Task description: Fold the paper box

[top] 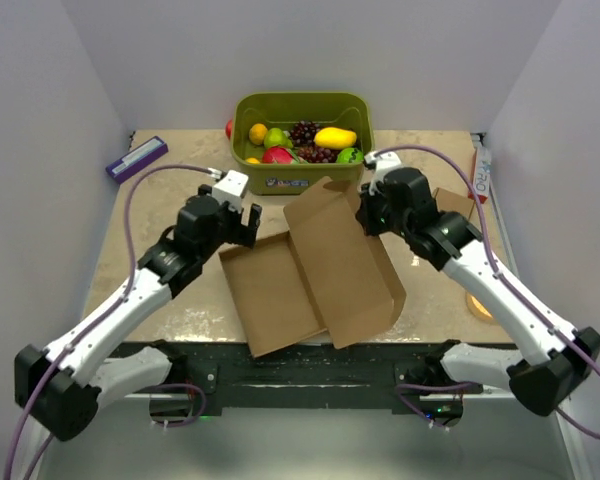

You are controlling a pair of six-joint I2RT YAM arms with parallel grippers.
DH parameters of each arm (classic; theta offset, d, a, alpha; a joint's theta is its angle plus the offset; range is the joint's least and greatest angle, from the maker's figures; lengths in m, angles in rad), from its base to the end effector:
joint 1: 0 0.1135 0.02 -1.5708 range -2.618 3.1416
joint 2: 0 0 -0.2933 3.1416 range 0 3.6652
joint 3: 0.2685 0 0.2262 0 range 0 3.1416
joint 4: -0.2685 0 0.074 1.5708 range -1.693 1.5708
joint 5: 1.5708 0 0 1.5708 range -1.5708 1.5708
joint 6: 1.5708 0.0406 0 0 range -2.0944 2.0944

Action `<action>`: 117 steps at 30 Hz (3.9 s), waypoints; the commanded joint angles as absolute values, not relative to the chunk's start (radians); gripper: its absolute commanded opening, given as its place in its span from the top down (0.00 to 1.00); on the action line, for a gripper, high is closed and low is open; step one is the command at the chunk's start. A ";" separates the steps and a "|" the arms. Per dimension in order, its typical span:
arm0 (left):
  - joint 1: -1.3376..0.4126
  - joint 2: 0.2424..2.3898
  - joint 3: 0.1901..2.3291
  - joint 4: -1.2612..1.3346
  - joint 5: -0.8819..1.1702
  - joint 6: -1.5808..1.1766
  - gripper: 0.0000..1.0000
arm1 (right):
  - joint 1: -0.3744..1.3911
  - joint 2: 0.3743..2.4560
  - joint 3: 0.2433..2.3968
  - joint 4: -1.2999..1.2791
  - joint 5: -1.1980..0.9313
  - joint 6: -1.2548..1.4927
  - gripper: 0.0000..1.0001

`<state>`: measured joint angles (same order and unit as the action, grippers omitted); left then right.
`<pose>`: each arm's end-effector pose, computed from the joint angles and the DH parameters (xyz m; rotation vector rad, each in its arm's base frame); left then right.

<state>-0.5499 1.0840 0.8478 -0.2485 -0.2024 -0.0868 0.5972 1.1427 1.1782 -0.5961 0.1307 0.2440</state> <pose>0.1829 -0.1026 0.3270 0.3475 2.0204 -0.1892 0.1773 0.1142 0.3873 -0.3005 2.1258 0.3562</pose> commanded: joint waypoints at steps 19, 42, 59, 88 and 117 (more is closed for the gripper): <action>-0.546 1.230 1.160 -0.075 0.364 0.176 0.07 | 0.594 1.417 1.497 -0.667 -0.336 -0.144 1.00; -0.545 1.319 1.158 0.081 0.403 0.115 0.37 | 0.595 1.411 1.468 -0.699 -0.379 -0.163 1.00; -0.546 1.381 1.183 0.118 0.316 0.037 1.00 | 0.595 1.371 1.442 -0.690 -0.287 -0.104 0.52; -0.379 1.526 1.324 0.011 -0.160 -0.348 1.00 | 0.358 1.108 1.131 -0.548 0.396 0.426 0.01; -0.380 1.137 0.957 0.078 -0.123 -0.158 0.02 | -0.270 1.218 0.752 -0.589 0.500 0.695 0.01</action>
<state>-0.3809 1.1660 0.9863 0.0170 -0.1089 -0.1967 -0.2558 1.2488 0.7620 -0.5449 0.4072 0.5941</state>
